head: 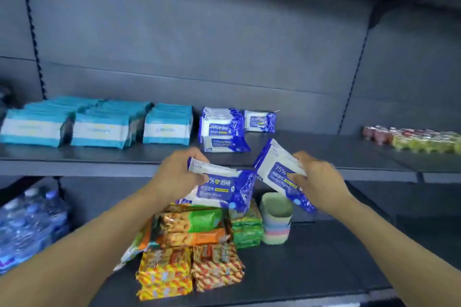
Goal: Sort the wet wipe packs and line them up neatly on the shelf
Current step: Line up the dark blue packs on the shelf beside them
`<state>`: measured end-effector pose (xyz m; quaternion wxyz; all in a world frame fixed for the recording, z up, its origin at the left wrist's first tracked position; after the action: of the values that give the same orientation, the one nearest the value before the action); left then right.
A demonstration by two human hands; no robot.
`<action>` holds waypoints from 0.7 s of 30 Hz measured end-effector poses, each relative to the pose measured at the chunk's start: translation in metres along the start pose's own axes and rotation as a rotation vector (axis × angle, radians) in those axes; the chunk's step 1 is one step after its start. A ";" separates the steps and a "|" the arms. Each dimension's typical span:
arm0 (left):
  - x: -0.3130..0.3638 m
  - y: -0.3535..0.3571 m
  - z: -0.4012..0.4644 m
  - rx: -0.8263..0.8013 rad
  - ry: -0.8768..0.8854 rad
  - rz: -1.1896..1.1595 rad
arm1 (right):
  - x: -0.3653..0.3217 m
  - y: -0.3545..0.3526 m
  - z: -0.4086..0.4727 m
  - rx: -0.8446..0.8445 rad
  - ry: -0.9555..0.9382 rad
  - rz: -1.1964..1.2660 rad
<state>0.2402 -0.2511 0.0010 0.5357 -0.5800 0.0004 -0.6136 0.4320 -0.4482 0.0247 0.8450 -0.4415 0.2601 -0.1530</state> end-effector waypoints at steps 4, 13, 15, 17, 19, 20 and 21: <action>0.014 -0.016 0.033 0.026 0.021 -0.071 | 0.002 -0.023 0.033 0.053 -0.006 -0.069; 0.028 -0.012 0.098 0.087 -0.079 -0.206 | 0.045 -0.021 0.127 -0.018 0.034 -0.072; 0.027 -0.003 0.115 0.093 -0.108 -0.215 | 0.057 -0.011 0.155 -0.052 0.021 -0.068; 0.025 0.005 0.133 0.111 -0.135 -0.203 | 0.069 0.003 0.186 -0.083 -0.013 -0.056; 0.024 0.015 0.149 0.133 -0.162 -0.197 | 0.080 0.020 0.219 -0.119 -0.054 -0.030; 0.025 0.020 0.158 0.144 -0.174 -0.192 | 0.085 0.029 0.236 -0.134 -0.070 -0.011; 0.025 0.025 0.166 0.153 -0.186 -0.183 | 0.089 0.038 0.251 -0.153 -0.084 0.005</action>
<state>0.3810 -0.1752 0.0576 0.5179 -0.5897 -0.1489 -0.6016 0.6501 -0.3035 0.0853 0.8193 -0.5101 0.2365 -0.1120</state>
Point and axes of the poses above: each hand's wrist, its own z-axis towards the middle knuckle, its own y-axis out of the palm, x = y × z, the point moved 8 cm from there along z, towards the middle knuckle, and after that the axes turned 10 degrees about z, right-handed, at the moved point
